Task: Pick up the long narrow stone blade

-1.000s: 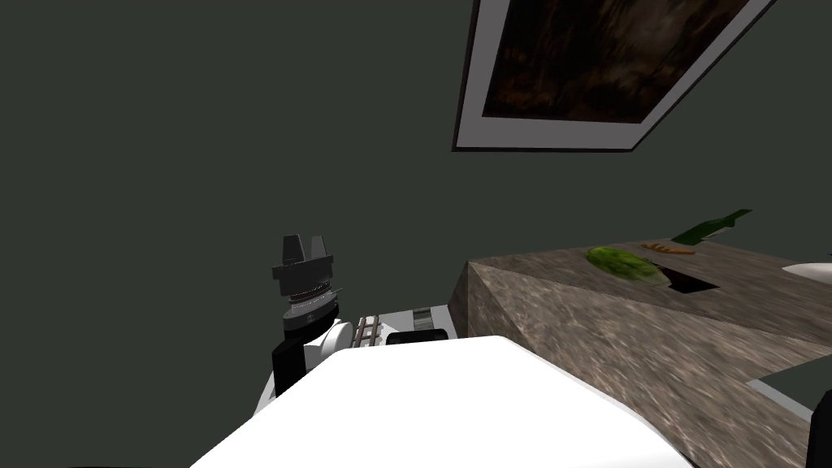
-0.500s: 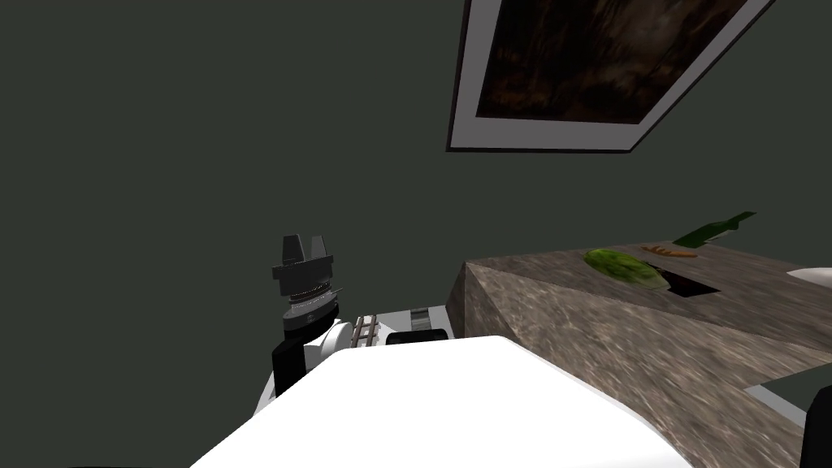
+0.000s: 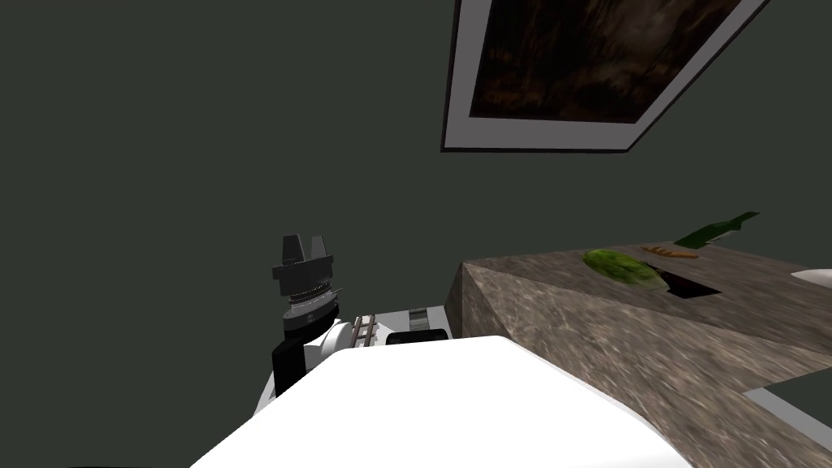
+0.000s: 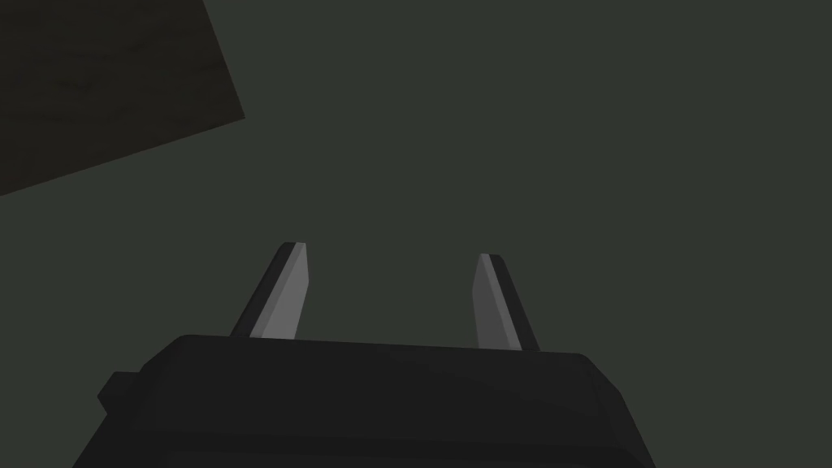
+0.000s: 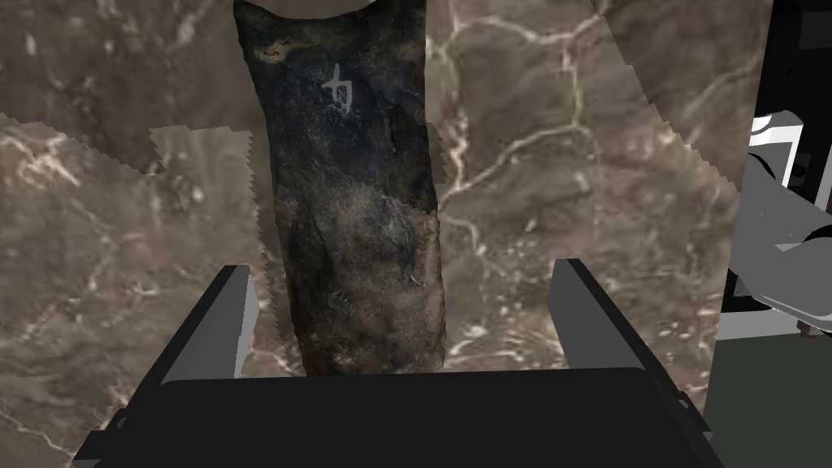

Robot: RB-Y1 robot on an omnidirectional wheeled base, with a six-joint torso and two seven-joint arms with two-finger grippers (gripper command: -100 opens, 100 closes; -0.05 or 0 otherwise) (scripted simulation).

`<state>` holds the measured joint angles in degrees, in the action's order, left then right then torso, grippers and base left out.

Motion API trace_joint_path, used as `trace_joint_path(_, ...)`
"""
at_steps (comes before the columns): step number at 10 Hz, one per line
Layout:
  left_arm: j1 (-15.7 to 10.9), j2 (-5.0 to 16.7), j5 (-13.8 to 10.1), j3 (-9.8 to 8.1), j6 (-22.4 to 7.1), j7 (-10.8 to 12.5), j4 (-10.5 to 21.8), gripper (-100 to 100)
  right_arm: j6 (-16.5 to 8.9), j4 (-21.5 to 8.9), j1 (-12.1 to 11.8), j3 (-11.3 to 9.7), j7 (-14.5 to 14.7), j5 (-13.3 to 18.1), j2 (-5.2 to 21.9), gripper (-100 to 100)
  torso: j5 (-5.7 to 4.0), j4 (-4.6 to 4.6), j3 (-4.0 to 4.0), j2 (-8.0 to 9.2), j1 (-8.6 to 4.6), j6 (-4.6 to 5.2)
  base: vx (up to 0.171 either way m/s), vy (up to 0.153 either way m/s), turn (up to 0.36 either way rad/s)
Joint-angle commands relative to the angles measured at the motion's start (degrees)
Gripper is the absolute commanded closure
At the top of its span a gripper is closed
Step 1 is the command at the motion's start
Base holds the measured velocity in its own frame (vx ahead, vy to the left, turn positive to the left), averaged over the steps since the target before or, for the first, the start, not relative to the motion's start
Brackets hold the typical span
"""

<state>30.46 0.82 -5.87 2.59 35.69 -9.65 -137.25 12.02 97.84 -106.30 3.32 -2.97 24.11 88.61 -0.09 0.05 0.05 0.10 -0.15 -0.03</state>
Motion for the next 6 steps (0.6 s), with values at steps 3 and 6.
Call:
trace_joint_path(3, 0.0, 0.0, 0.0, 0.0, 0.0, 0.0, 0.0, 0, 0.35, 1.42, -0.98, 3.02, 0.19, 0.62, 0.11, -100, 0.06, 0.0, 0.01, 0.02, 0.15, 0.05, 0.001, -0.016, 0.027)
trace_joint_path(6, 0.0, 0.0, 0.0, 0.0, 0.0, 0.0, 0.0, 0, -1.58, 2.43, 1.71, 0.41, -0.86, 0.44, 2.34, -100, 0.07, 0.02, 0.05, 0.09, 0.18, 0.08, -0.006, -0.013, -0.044)
